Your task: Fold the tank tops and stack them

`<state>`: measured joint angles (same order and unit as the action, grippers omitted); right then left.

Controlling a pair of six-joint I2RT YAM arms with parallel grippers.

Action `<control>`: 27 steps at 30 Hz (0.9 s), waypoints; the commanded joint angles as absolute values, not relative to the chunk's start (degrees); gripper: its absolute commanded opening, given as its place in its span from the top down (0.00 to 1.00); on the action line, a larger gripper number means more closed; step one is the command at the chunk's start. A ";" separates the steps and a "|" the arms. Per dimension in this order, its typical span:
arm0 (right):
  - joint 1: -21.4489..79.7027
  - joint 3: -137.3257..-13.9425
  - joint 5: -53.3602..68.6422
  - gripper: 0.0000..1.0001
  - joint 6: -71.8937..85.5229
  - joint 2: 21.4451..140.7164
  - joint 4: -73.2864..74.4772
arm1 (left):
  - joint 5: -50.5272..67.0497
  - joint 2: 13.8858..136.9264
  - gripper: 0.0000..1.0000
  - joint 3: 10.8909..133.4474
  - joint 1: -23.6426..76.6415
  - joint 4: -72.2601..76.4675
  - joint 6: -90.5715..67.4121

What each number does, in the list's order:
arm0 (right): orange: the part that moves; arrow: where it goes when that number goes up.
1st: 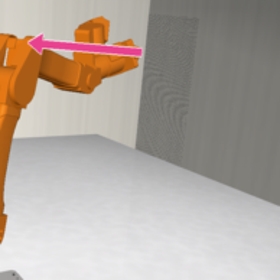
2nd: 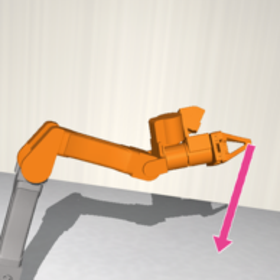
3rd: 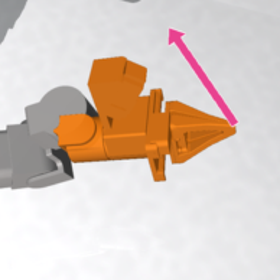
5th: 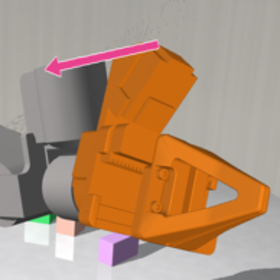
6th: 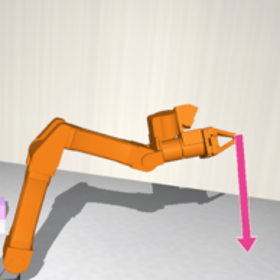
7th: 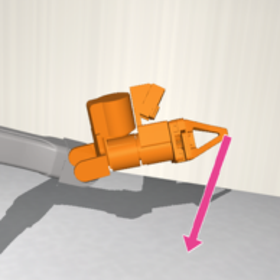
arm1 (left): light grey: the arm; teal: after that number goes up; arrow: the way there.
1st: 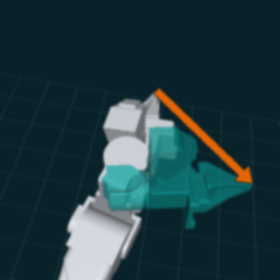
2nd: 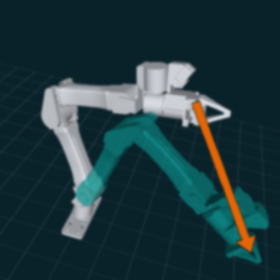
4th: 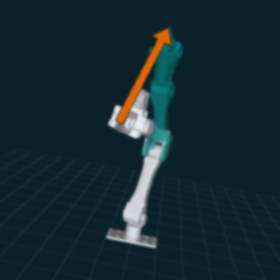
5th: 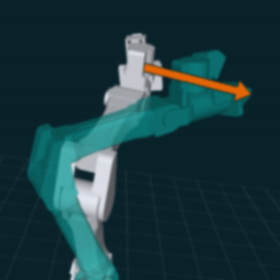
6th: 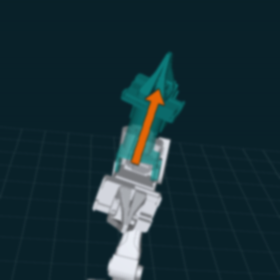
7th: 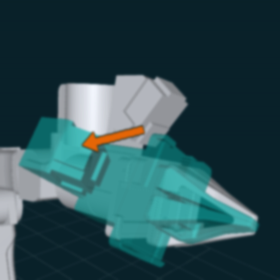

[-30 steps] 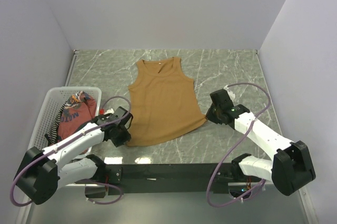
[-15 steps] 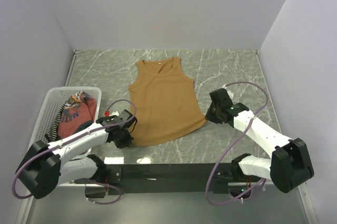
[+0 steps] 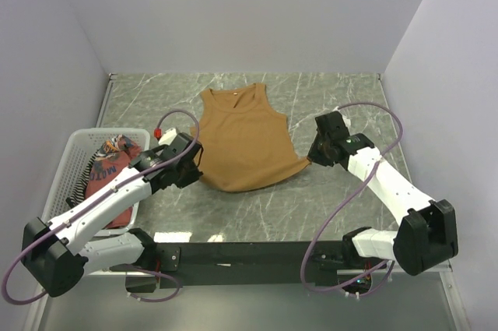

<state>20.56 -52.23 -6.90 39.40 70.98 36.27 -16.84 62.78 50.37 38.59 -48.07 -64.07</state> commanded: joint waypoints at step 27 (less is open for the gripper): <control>14.85 -67.94 -13.61 1.00 35.24 80.50 64.51 | 5.37 43.51 0.99 39.46 32.34 -43.33 -69.52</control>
